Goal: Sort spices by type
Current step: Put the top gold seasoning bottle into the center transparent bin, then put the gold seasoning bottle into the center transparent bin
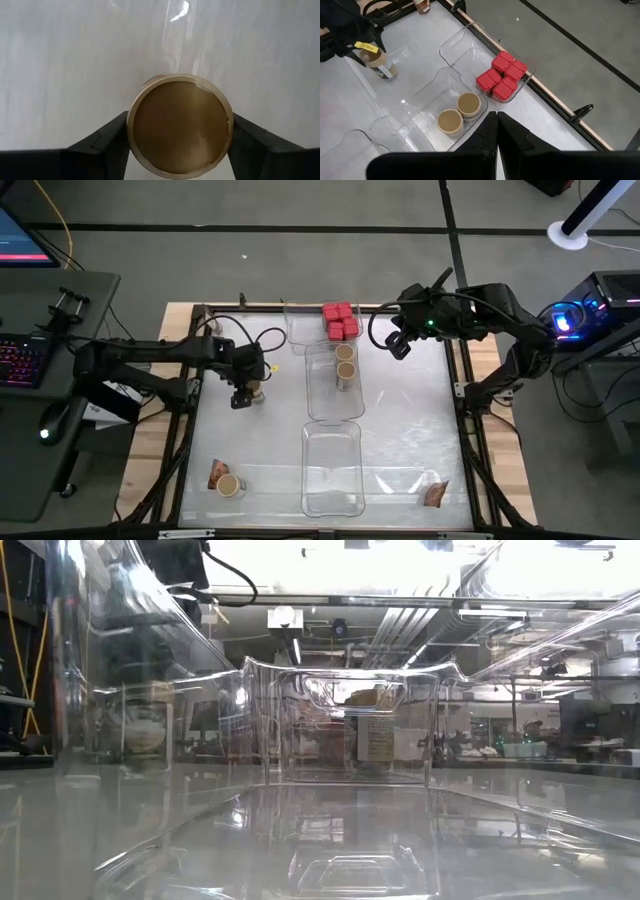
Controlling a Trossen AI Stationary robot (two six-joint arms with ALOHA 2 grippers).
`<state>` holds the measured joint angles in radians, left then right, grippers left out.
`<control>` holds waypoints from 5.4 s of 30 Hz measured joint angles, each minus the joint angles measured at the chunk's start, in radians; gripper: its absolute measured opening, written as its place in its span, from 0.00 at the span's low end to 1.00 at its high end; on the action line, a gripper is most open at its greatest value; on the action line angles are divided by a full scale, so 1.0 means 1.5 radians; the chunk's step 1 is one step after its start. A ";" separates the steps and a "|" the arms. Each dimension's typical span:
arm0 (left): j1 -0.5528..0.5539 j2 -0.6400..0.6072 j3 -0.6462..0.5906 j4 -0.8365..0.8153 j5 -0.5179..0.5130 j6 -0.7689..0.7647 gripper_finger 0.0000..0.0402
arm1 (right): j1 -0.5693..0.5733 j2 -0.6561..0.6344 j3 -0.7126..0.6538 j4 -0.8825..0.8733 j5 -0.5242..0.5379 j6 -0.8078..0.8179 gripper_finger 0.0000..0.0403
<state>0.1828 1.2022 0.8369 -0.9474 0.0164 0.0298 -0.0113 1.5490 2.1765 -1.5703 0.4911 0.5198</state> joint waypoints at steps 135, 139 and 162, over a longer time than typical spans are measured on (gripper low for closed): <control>-0.128 -0.065 0.073 0.063 0.020 -0.123 0.00 | 0.000 0.000 0.000 0.013 0.003 -0.006 0.00; -0.289 -0.162 0.021 0.048 0.016 -0.335 0.00 | 0.000 0.000 0.000 0.014 -0.005 -0.039 0.00; -0.741 0.020 0.093 0.170 -0.028 -0.343 0.00 | 0.197 0.158 0.000 0.133 -0.220 0.196 0.00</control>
<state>-0.9279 1.2320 0.9764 -0.6919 -0.0263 -0.4847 0.2842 1.7863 2.1769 -1.3709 0.1608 0.8138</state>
